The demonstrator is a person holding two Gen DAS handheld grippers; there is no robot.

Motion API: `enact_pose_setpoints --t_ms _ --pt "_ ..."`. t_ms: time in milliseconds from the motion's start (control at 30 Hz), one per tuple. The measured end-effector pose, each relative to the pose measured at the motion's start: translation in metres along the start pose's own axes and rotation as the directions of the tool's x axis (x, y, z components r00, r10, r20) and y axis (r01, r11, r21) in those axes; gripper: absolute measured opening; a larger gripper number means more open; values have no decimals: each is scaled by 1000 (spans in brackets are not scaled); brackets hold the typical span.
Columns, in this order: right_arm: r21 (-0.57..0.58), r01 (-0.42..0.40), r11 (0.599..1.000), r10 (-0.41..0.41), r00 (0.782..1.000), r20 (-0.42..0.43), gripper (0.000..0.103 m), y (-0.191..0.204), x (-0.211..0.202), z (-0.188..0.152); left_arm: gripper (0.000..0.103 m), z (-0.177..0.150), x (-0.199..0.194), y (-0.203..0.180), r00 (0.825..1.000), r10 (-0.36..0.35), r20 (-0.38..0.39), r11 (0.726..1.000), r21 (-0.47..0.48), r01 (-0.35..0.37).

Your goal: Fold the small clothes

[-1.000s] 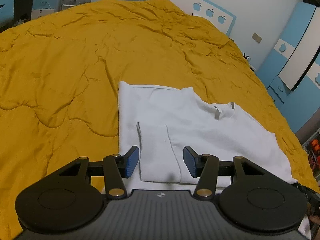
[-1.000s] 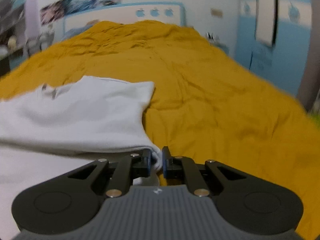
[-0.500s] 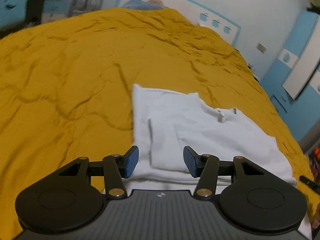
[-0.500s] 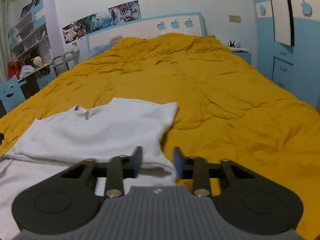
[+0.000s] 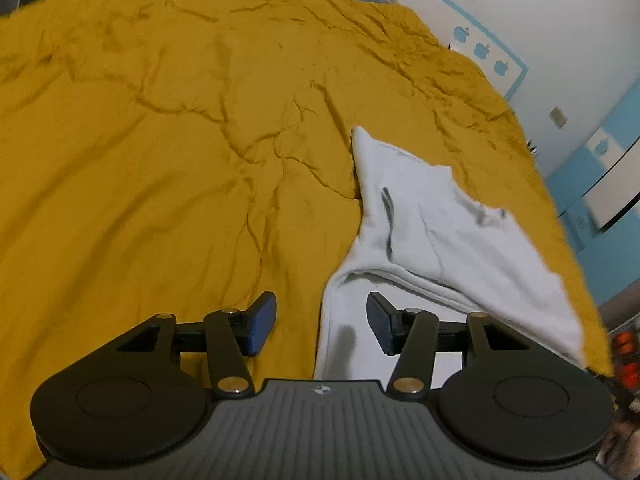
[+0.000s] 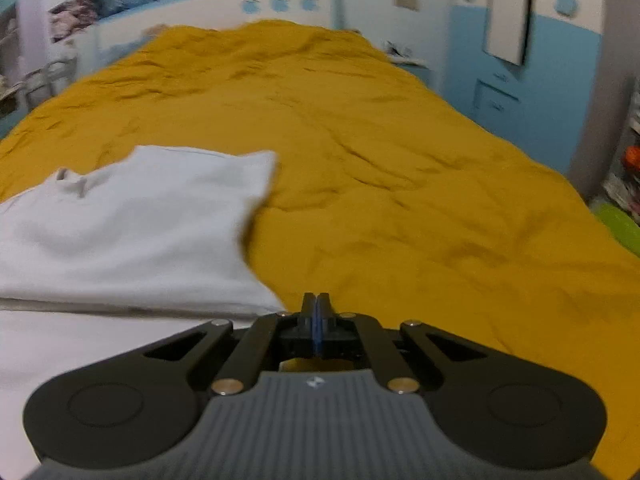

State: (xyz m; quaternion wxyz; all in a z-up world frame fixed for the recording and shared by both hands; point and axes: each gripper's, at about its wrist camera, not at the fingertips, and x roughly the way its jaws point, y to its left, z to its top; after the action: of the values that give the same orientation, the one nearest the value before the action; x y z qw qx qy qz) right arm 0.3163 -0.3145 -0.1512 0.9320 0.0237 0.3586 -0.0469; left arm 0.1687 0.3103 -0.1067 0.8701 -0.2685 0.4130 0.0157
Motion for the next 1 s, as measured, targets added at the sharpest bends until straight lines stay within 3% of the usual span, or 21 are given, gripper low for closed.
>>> enact_pose_setpoints --t_ms 67,100,133,167,300,467,567,667,733,867,933,1000 --pt "67 -38 997 36 999 29 1 -14 -18 -2 61 -1 -11 6 1000 -25 1 999 -21 25" --pt "98 -56 994 51 997 50 7 -21 -31 -3 61 -3 -17 8 999 -32 -2 999 -24 32" --pt "115 -69 991 62 996 64 24 -25 -42 -5 61 -4 -21 10 999 -39 -10 999 -22 39" --pt "119 -82 989 74 995 70 31 -30 -55 -8 62 -6 -26 12 998 -52 -24 999 -16 51" --pt "54 -149 987 146 987 60 35 -44 -104 -21 63 -22 -43 20 989 -102 -105 995 13 104" --pt "19 -258 966 258 964 -57 48 -54 -156 -47 63 -58 -62 31 979 -118 -169 992 25 124" --pt "69 -344 936 351 924 -151 53 -59 -175 -66 63 -77 -74 44 963 -176 -206 984 -14 177" --pt "144 -416 898 439 870 -226 58 -66 -186 -85 64 -91 -85 62 943 -256 -212 965 -106 238" --pt "229 -419 878 470 843 -261 58 -75 -188 -96 64 -100 -87 72 931 -295 -215 949 -175 261" --pt "323 -428 844 512 821 -253 58 -90 -199 -114 64 -116 -81 85 904 -352 -241 920 -264 288" --pt "366 -437 822 545 792 -276 58 -94 -201 -122 64 -122 -74 89 884 -390 -259 902 -301 310" --pt "419 -420 805 569 747 -345 57 -96 -193 -131 65 -126 -65 90 857 -437 -273 879 -331 342"
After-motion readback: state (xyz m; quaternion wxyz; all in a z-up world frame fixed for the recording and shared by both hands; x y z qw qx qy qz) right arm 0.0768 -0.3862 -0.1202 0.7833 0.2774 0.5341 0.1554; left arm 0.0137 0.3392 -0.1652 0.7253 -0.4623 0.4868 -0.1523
